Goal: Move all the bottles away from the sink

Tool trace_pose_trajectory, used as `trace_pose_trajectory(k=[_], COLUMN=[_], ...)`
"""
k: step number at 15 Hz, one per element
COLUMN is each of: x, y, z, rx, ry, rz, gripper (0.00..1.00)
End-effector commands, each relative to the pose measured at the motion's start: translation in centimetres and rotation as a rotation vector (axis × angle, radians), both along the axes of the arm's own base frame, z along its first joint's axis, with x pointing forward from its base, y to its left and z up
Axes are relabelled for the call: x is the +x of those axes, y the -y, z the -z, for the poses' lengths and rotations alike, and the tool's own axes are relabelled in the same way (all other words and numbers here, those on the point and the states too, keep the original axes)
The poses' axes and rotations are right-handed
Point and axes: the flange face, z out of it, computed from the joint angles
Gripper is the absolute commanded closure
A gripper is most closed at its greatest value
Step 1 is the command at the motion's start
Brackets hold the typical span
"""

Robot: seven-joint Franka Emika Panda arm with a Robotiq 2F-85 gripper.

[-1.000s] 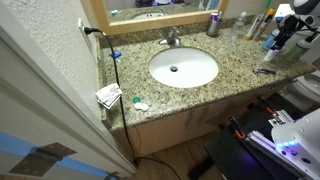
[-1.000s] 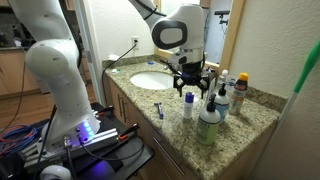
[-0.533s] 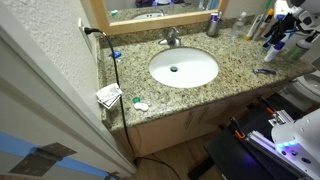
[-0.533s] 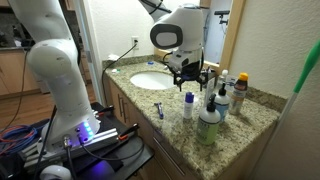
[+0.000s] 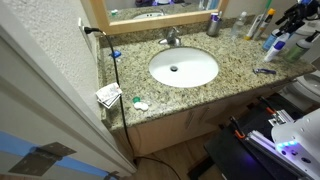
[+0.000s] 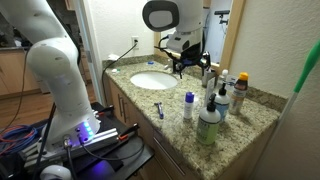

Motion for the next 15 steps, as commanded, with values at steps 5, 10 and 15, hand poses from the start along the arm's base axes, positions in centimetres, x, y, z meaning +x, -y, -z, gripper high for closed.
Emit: trace_pose_trajectory(k=[5,10,15], x=[2.6,2.6,11.4], y=[2.3,2.7,2.0], z=[-10.0,-11.7,-9.1], rx=[-0.128,-0.144,-0.279], ry=[0.022,0.036,-0.147], rz=[-0.044,-0.026,-0.215], gripper=[0.0,0.0,0.0])
